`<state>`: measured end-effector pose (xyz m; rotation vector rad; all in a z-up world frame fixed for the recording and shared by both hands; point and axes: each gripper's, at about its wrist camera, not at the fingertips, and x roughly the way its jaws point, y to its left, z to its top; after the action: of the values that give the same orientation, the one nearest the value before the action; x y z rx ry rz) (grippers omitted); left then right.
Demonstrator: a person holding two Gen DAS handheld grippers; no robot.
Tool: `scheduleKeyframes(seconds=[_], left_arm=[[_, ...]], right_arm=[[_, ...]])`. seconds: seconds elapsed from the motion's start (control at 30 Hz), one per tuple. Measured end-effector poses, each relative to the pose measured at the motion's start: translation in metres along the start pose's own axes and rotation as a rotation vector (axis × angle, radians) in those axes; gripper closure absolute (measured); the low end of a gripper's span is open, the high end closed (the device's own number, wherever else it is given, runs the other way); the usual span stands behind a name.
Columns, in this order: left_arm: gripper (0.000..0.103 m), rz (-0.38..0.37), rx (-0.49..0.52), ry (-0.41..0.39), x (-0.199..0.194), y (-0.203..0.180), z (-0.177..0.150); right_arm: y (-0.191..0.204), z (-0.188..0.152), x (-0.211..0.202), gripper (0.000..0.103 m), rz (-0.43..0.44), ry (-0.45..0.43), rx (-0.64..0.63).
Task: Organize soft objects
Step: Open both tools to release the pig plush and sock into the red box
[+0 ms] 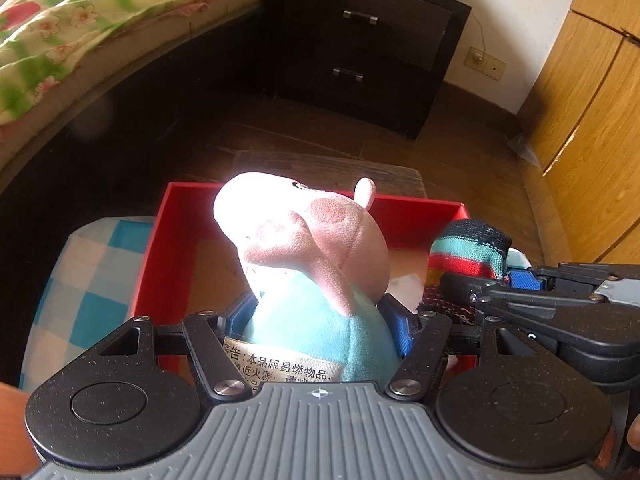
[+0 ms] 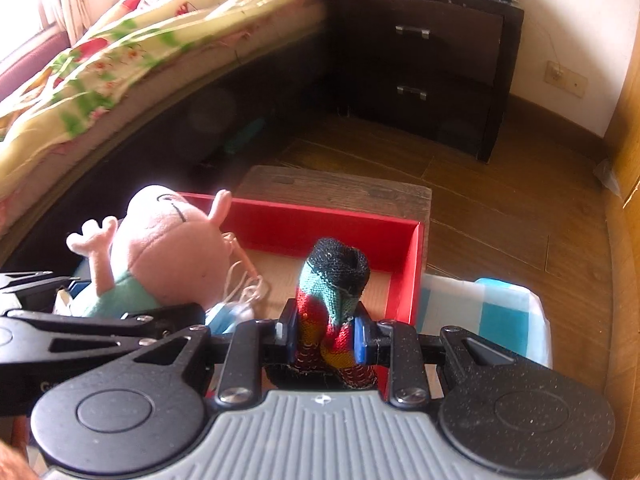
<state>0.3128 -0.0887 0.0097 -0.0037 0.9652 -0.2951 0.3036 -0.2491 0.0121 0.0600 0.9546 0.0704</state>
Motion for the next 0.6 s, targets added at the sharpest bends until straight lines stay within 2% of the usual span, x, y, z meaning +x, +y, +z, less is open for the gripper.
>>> scheduleKeyframes(seconds=[0.1,0.17,0.2,0.27,0.4,0.6], left_arm=[[0.036,0.024,0.005,0.007,0.009,0.003,0.006],[0.032,0.043,0.01,0.007,0.012,0.002,0.008],[0.027,0.054,0.015,0.003,0.01,0.001,0.008],[0.025,0.08,0.022,-0.011,0.007,0.0,0.01],[0.022,0.094,0.027,-0.016,-0.003,-0.003,0.01],[0.017,0.088,0.031,-0.005,-0.012,-0.004,0.004]], right_arm=[[-0.001,0.005,0.016,0.098,-0.023,0.015,-0.009],[-0.002,0.006,0.025,0.097,-0.029,0.032,0.0],[-0.003,0.007,0.028,0.096,-0.023,0.041,0.007],[-0.005,0.008,0.033,0.091,-0.01,0.056,0.02],[-0.005,0.005,0.03,0.075,-0.027,0.06,0.024],[-0.007,-0.002,0.018,0.069,-0.038,0.064,0.019]])
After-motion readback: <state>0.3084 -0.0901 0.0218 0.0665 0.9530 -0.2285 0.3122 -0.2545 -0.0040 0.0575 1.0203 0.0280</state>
